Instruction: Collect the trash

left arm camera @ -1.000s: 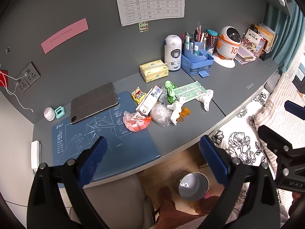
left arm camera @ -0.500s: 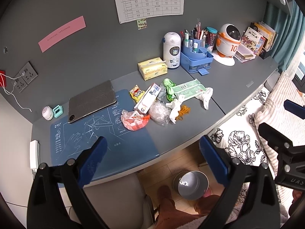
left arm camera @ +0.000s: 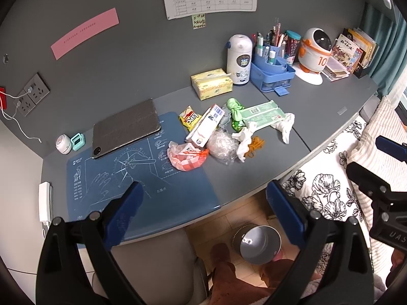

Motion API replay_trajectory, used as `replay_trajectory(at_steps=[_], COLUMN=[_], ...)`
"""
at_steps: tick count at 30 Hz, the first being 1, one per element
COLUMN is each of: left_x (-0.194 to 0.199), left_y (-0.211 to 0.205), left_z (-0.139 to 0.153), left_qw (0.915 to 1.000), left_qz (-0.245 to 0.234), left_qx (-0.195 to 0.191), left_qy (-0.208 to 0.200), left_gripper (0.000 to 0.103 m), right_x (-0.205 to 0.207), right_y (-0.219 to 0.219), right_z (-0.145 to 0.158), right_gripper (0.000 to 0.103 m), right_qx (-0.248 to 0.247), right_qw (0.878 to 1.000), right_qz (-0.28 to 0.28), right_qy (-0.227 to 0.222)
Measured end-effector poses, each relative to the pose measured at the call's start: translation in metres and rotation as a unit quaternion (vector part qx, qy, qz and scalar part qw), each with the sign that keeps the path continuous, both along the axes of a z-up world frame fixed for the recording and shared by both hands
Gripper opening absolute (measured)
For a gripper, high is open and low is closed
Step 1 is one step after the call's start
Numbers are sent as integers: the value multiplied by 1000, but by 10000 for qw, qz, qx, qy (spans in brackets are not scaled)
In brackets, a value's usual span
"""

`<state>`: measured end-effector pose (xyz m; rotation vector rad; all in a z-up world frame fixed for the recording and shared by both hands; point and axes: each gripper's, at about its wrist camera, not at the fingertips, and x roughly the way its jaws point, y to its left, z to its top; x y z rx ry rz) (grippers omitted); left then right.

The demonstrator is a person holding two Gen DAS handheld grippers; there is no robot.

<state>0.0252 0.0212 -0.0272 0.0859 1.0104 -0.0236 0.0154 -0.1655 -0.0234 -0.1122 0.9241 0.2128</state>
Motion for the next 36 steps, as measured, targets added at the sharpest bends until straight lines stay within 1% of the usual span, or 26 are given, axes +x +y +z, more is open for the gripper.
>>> replay_trajectory(at_steps=[8, 12, 17, 22, 26, 32, 34, 36], left_x=[20, 33, 55, 79, 98, 121, 124, 129], left_y=[23, 31, 38, 40, 42, 47, 47, 49], left_z=[-17, -30, -56, -84, -107, -144, -153, -164], left_qw=[9998, 9996, 9991, 9989, 9985, 9980, 9978, 9972], left_qz=[93, 77, 37, -67, -113, -195, -244, -303], left_qx=[29, 1, -68, -133, -205, -205, -212, -267], left_qy=[181, 277, 416, 447, 504, 564, 583, 627], left_gripper=[97, 97, 97, 97, 97, 97, 97, 97], right_x=[26, 45, 71, 102, 128, 158, 166, 172], right_y=[26, 37, 50, 60, 66, 73, 74, 74], right_z=[-19, -33, -59, -88, -117, -153, -165, -174], right_gripper=[80, 77, 77, 77, 70, 66, 62, 53], right_qx=[-13, -28, -55, -139, -115, -208, -257, -281], right_qw=[9996, 9991, 9981, 9977, 9972, 9965, 9960, 9954], right_qz=[238, 323, 420, 450, 422, 394, 385, 393], right_qy=[177, 284, 438, 483, 611, 714, 769, 833])
